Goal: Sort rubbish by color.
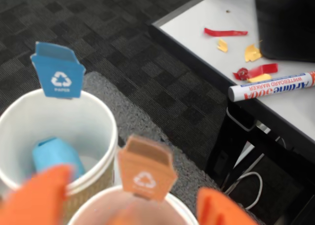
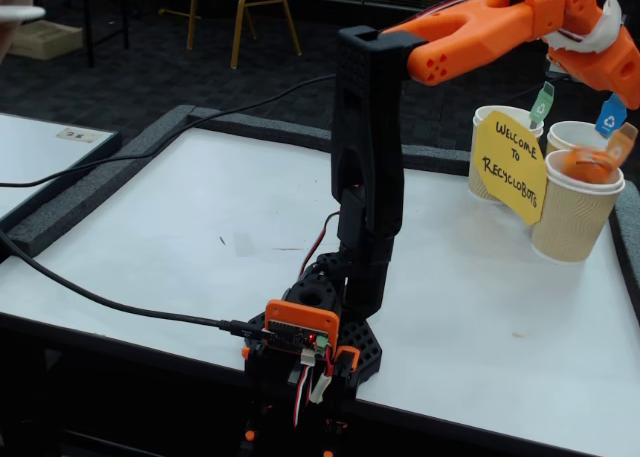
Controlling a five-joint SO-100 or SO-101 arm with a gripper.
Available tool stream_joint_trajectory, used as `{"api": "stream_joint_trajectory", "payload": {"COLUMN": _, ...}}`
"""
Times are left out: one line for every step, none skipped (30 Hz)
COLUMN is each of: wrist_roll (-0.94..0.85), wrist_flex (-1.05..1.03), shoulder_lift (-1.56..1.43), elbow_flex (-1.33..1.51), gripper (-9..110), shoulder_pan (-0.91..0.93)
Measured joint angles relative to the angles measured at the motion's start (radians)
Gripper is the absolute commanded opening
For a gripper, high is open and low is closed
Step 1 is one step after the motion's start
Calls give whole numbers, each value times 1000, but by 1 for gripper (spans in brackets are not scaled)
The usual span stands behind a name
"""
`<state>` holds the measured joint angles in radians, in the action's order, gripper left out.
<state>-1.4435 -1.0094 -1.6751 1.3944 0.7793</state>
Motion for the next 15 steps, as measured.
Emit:
{"api": "stream_joint_trajectory", "payload": {"wrist_roll": 0, "wrist_flex": 0, "shoulder_lift": 0, "elbow_flex": 0, "gripper": 25, "shoulder_pan": 0}}
{"api": "stream_joint_trajectory", "payload": {"wrist_roll": 0, "wrist_flex": 0, "shoulder_lift": 0, "elbow_flex": 0, "gripper": 24, "shoulder_pan": 0}}
{"api": "stream_joint_trajectory", "payload": {"wrist_roll": 0, "wrist_flex": 0, "shoulder_lift": 0, "elbow_flex": 0, "gripper": 22, "shoulder_pan": 0}}
{"api": "stream_joint_trajectory", "payload": {"wrist_roll": 0, "wrist_flex": -6, "shoulder_lift": 0, "elbow_flex": 0, "gripper": 20, "shoulder_pan": 0}}
{"api": "stream_joint_trajectory", "payload": {"wrist_roll": 0, "wrist_flex": -12, "shoulder_lift": 0, "elbow_flex": 0, "gripper": 18, "shoulder_pan": 0}}
{"api": "stream_joint_trajectory", "payload": {"wrist_roll": 0, "wrist_flex": -20, "shoulder_lift": 0, "elbow_flex": 0, "gripper": 14, "shoulder_pan": 0}}
{"api": "stream_joint_trajectory", "payload": {"wrist_roll": 0, "wrist_flex": -28, "shoulder_lift": 0, "elbow_flex": 0, "gripper": 10, "shoulder_pan": 0}}
{"api": "stream_joint_trajectory", "payload": {"wrist_roll": 0, "wrist_flex": -32, "shoulder_lift": 0, "elbow_flex": 0, "gripper": 6, "shoulder_pan": 0}}
{"api": "stream_joint_trajectory", "payload": {"wrist_roll": 0, "wrist_flex": -34, "shoulder_lift": 0, "elbow_flex": 0, "gripper": 0, "shoulder_pan": 0}}
{"api": "stream_joint_trajectory", "payload": {"wrist_roll": 0, "wrist_flex": -35, "shoulder_lift": 0, "elbow_flex": 0, "gripper": 0, "shoulder_pan": 0}}
{"api": "stream_joint_trajectory", "payload": {"wrist_roll": 0, "wrist_flex": -35, "shoulder_lift": 0, "elbow_flex": 0, "gripper": 0, "shoulder_pan": 0}}
{"api": "stream_joint_trajectory", "payload": {"wrist_roll": 0, "wrist_flex": -35, "shoulder_lift": 0, "elbow_flex": 0, "gripper": 0, "shoulder_pan": 0}}
{"api": "stream_joint_trajectory", "payload": {"wrist_roll": 0, "wrist_flex": -35, "shoulder_lift": -8, "elbow_flex": 5, "gripper": 0, "shoulder_pan": 0}}
{"api": "stream_joint_trajectory", "payload": {"wrist_roll": 0, "wrist_flex": -35, "shoulder_lift": -23, "elbow_flex": 18, "gripper": 0, "shoulder_pan": 2}}
{"api": "stream_joint_trajectory", "payload": {"wrist_roll": 0, "wrist_flex": -35, "shoulder_lift": -46, "elbow_flex": 43, "gripper": 0, "shoulder_pan": 2}}
